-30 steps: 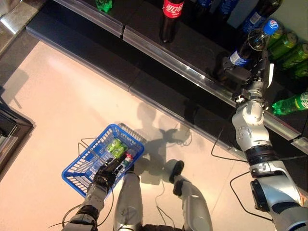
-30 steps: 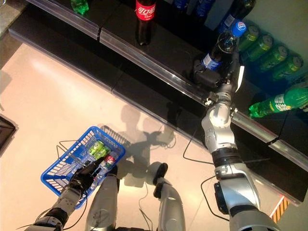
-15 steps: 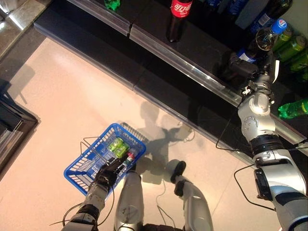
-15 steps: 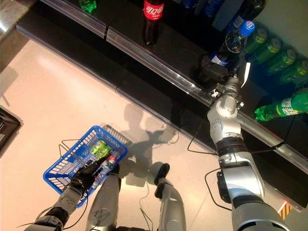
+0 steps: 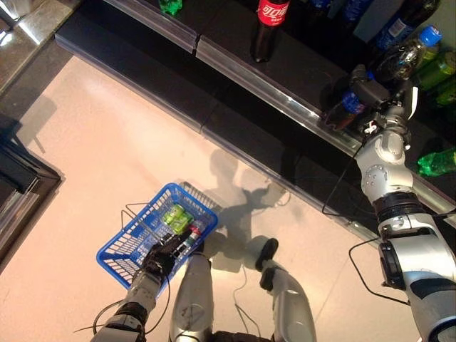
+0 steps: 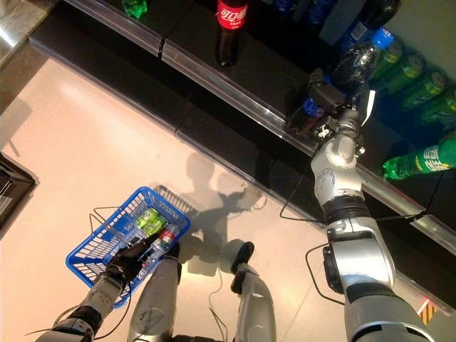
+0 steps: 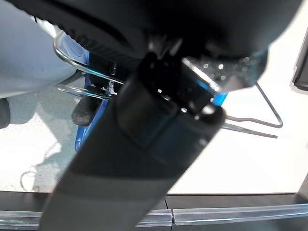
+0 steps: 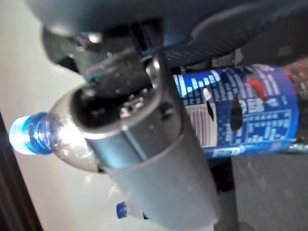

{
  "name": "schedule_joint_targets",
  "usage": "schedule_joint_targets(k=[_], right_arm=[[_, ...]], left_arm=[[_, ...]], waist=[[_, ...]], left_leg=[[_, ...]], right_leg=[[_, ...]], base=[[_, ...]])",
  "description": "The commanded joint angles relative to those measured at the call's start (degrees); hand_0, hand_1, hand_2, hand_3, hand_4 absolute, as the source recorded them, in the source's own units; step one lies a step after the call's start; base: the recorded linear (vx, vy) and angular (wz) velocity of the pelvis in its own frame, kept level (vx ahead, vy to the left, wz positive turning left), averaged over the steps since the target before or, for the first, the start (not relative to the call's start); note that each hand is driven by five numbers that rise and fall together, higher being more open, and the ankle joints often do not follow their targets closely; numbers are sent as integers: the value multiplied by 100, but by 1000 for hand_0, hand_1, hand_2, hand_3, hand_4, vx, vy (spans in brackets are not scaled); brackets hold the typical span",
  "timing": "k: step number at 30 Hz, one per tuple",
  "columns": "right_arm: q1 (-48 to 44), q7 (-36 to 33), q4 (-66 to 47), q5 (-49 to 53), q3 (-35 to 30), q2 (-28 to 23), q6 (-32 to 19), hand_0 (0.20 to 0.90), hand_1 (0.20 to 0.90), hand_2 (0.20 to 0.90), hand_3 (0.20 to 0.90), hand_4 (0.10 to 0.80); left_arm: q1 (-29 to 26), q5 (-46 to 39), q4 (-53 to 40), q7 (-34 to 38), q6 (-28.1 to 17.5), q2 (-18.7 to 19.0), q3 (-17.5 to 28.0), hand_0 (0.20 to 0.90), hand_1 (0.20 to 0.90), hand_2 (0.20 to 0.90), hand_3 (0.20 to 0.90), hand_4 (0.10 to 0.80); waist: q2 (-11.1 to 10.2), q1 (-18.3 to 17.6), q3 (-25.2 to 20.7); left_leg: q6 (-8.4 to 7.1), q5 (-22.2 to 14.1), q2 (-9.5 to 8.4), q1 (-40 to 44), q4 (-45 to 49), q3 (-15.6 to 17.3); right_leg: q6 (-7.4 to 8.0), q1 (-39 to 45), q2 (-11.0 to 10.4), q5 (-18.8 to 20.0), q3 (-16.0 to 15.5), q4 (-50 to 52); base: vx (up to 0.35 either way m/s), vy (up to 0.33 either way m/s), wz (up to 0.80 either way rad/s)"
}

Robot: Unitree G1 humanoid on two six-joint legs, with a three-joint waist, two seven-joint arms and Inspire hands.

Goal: Pick up the drink and place into the basket.

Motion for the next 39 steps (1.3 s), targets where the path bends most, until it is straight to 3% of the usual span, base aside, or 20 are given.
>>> schedule_joint_targets(k=[1,9,19,26,39], right_arm=[[-541,115,-441,-178,53,-547,-555,300,300,300,200,100],[-429,195,-975,-813,195,-491,-642,300,300,300,200,100],[185,569,-2144,-1202,327,-461,-333,300,300,300,200,100],[1159,781,-2991,-1478,242,-165,-124,300,300,300,200,100],[2145,1051,-3747,-1863,364,289,64,300,300,300,200,100]], left_arm=[[92,176,-417,-521,-352,334,-222,300,300,300,200,100],[131,133,-470,-527,-412,328,-208,300,300,300,200,100],[389,81,-574,-685,-526,298,-8,300,300,300,200,100],[784,63,-950,-896,-658,8,96,300,300,300,200,100],[1053,-159,-1528,-1237,-692,-296,117,300,300,300,200,100]], waist=[[87,109,-268],[83,77,-280],[-8,21,-638],[-35,-50,-1312],[91,-125,-2164]], left_leg=[[360,777,-150,-214,-627,-150],[359,813,-140,-127,-748,-105],[288,954,-93,468,-1424,36],[181,1347,1,1242,-2560,320],[112,1589,50,1883,-3200,599]], right_leg=[[321,345,-400,-406,-37,504],[336,392,-391,-373,-30,433],[390,1024,-322,-299,-68,-205],[476,1698,-227,-113,-164,-1010],[494,2336,-187,0,-355,-1547]], base=[[0,0,0],[0,0,-1],[31,5,1],[119,52,6],[69,61,3]])
